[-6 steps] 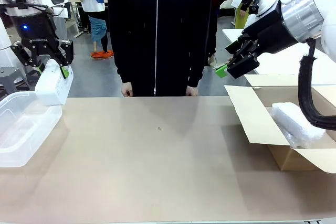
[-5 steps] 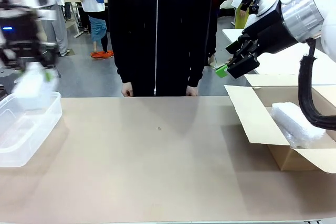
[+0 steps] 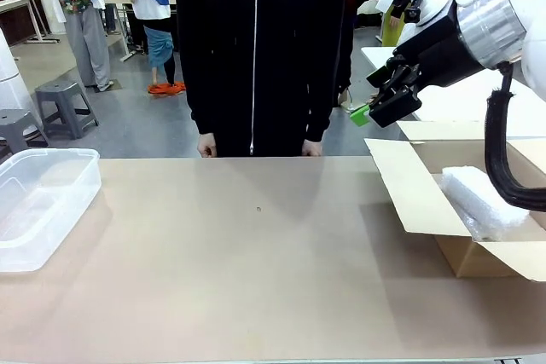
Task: Separate and place wrapped and unwrapped clocks.
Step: If the picked Digital clock is wrapped, place it in the Package Box ; if not, place it in the Organizing box.
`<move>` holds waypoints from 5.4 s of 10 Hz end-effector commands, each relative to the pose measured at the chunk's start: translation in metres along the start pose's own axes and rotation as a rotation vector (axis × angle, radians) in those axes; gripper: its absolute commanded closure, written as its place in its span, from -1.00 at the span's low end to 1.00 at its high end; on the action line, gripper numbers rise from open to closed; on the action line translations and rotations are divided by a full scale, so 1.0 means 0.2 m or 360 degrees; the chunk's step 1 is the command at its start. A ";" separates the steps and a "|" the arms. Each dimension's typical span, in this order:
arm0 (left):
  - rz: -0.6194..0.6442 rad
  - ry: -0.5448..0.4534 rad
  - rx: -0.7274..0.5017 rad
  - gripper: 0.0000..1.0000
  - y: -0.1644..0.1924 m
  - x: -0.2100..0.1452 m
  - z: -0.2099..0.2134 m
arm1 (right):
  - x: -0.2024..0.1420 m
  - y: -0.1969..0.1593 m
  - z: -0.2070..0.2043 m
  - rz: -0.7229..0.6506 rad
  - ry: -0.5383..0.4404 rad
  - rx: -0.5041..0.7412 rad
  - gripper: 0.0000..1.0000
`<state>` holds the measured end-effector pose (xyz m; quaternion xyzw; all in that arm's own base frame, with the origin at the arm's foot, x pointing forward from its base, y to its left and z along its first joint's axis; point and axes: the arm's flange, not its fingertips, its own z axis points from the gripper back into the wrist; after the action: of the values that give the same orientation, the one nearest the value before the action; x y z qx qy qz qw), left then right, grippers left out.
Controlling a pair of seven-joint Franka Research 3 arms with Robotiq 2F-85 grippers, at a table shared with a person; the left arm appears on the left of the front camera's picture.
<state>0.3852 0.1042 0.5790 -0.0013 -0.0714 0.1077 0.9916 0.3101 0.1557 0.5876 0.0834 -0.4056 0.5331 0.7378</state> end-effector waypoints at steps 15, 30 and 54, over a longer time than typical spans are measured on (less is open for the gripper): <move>-0.0151 -0.0105 0.0048 -0.03 -0.15 0.54 -0.50 | 0.00 -0.01 -0.02 -0.0005 -0.0035 0.0013 -1.00; -0.0329 0.0064 0.0032 -1.00 -0.15 0.69 -0.82 | 0.00 -0.01 -0.02 -0.0005 -0.0035 0.0013 -1.00; -0.0478 -0.0224 0.0031 -1.00 -0.24 -0.03 0.18 | 0.00 -0.01 -0.02 -0.0005 -0.0035 0.0013 -1.00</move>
<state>0.3871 0.0548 0.6108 0.0253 -0.1310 -0.0413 0.9902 0.3103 0.1561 0.5875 0.0830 -0.4052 0.5332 0.7379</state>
